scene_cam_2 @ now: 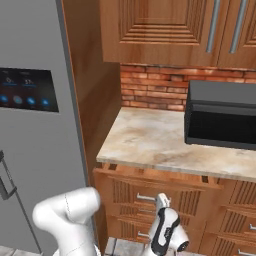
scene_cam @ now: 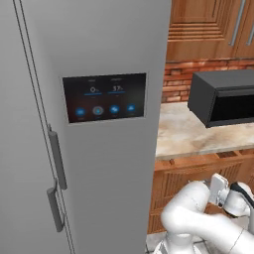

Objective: Take the pizza cutter from the drawer on the right and place it on the dining counter for cutting.

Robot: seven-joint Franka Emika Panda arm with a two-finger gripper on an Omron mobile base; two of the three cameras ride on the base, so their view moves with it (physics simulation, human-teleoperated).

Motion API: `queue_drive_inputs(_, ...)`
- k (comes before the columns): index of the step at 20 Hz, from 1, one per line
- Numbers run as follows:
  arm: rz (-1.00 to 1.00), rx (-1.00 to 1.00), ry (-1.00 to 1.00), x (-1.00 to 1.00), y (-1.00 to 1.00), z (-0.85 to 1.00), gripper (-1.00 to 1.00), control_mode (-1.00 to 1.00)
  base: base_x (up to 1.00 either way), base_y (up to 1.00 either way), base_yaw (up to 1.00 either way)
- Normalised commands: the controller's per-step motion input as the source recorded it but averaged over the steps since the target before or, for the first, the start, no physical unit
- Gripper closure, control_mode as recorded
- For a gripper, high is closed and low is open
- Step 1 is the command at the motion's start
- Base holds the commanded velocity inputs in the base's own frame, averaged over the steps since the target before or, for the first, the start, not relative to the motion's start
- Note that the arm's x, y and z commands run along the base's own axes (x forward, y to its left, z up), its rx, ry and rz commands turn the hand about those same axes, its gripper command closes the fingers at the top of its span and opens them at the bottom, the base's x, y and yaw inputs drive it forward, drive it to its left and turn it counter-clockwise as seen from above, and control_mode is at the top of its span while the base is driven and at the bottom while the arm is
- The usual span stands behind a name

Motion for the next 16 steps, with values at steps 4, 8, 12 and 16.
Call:
queue_drive_inputs(4, 0.0, 0.0, 0.07, -0.88, -0.26, -0.34, 1.0, -1.0, 0.0, 0.0, 0.0)
queue_drive_inputs(8, 0.0, 0.0, 0.05, -0.94, -0.28, -0.36, 1.0, -1.0, 0.0, 0.0, 0.0)
queue_drive_inputs(12, 0.0, 0.0, 0.06, -0.92, -0.24, -0.4, 1.0, -1.0, 0.0, 0.0, 0.0)
queue_drive_inputs(16, 0.0, 0.0, 0.06, -0.94, -0.23, -0.44, 1.0, -1.0, 0.0, 0.0, 0.0)
